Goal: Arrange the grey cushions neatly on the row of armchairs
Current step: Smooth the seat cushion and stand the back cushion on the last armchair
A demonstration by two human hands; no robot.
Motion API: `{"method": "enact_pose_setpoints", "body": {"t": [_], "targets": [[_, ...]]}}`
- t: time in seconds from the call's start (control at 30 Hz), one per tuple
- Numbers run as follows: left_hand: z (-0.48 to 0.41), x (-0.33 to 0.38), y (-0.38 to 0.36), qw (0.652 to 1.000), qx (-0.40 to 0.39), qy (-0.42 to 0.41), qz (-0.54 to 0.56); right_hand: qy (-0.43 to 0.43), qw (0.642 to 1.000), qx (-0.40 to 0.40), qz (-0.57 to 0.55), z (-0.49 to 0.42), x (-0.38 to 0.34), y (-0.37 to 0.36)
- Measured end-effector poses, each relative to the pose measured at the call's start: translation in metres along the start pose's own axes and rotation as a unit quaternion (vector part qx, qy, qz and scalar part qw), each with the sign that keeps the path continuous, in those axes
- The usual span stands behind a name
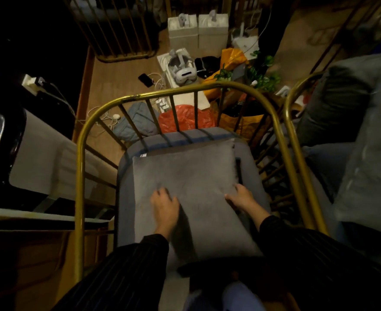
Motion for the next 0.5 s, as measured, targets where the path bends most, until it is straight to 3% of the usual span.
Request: {"method": "enact_pose_setpoints", "body": {"t": [0.07, 0.2, 0.5], "targets": [[0.005, 0.048, -0.026, 0.994, -0.070, -0.085, -0.012, 0.004, 1.000, 0.009, -0.015, 0.019, 0.000, 0.016], [0.022, 0.150, -0.074, 0.969, -0.186, -0.163, -0.022, 0.057, 0.994, 0.074, -0.058, 0.059, 0.007, 0.082], [0.124, 0.374, -0.191, 0.907, -0.258, -0.329, -0.055, 0.121, 0.923, 0.314, -0.186, 0.181, 0.105, 0.300]]}}
Point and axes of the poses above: each hand's wrist, its own z-axis away from the middle knuckle, its own y-axis out of the back of the hand, x = y × z, the point moved 9 cm from there along -z, towards the middle knuckle, and after that the axes turned 15 degrees about -x, right-handed, at the moved point
